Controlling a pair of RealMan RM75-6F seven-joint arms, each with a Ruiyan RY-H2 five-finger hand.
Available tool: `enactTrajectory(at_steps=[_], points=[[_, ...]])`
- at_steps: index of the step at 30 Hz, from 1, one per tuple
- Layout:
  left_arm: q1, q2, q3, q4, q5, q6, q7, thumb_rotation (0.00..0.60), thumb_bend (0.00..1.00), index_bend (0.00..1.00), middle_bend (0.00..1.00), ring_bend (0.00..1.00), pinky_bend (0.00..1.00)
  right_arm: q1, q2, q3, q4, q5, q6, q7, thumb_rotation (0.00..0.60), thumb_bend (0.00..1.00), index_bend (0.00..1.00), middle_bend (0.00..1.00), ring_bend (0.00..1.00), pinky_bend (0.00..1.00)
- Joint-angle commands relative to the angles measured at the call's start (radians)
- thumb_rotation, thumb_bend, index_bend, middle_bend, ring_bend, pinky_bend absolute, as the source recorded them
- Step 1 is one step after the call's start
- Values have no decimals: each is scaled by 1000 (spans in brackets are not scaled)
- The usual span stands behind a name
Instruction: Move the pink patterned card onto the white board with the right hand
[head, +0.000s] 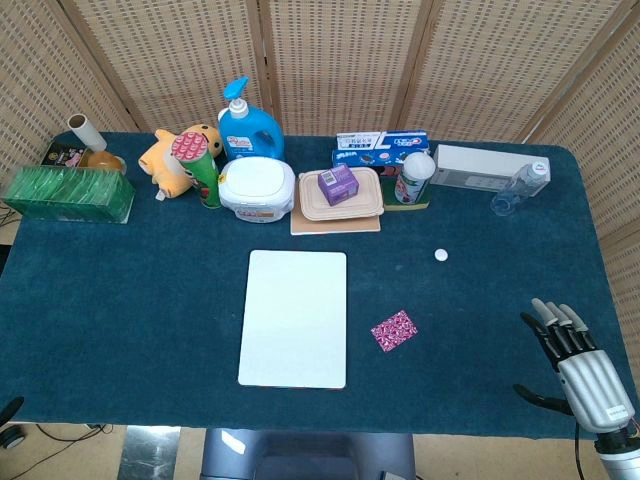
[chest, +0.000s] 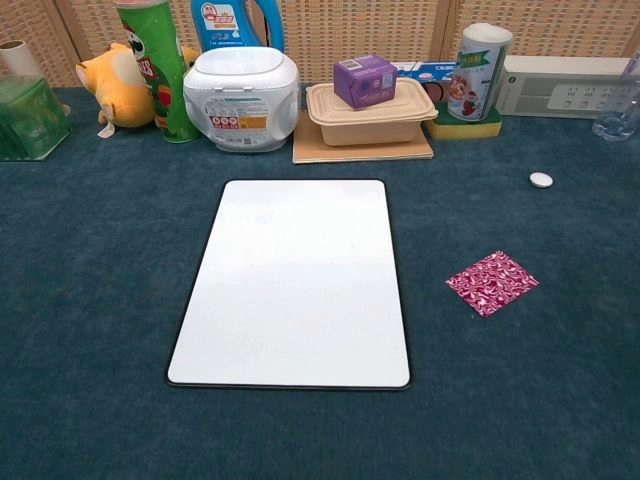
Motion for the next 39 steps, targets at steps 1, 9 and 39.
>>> enactTrajectory(at_steps=[1,9,39], points=[[0,1,1,1,-1,-1,-2,600,49,0,0,0,24,1,-2,3,2,-1,-11,-4,524,0,46,0,0,0],[-1,1,-3,2,-9,-4,-5,600,48,0,0,0,24,46,-3,14,-35,-18,-108,-31,522,0,53,0,0,0],[-22,8,-5,-23,-27,-52,26,600,48,0,0,0,24,504,-119,132,-152,169,-848,-150,600,213,267,0,0,0]])
